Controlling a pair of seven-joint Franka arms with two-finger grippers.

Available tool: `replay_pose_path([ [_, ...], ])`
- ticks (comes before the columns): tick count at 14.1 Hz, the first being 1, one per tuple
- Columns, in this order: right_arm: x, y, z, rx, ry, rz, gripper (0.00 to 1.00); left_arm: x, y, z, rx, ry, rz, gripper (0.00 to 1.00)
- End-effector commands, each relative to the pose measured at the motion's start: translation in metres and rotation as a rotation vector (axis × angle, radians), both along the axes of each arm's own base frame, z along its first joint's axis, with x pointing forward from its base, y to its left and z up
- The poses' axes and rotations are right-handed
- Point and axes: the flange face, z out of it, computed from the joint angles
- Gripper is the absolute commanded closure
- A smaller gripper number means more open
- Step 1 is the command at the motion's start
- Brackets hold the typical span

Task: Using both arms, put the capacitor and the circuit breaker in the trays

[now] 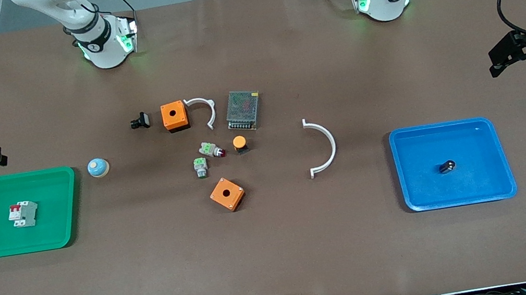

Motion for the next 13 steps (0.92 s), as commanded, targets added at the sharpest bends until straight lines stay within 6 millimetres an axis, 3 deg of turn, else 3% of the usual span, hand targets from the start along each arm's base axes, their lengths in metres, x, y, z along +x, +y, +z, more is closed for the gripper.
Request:
replay_pose_path([
  [1,-0.023,0.002,0.014,0.01,-0.017,0.0,0.0,-0.002,-0.002,0.007,-0.013,0.002,-0.003,0.0],
  [4,-0.036,0.003,0.034,0.013,-0.023,0.0,0.0,-0.001,0.003,0.005,-0.01,0.007,0.008,0.0],
  [7,-0.039,0.003,0.037,0.012,-0.021,0.003,0.0,0.0,0.008,0.003,-0.012,0.01,0.011,0.0],
  [13,-0.039,0.009,0.036,0.011,-0.009,0.014,0.0,0.0,-0.002,0.003,-0.007,0.007,-0.001,0.0],
])
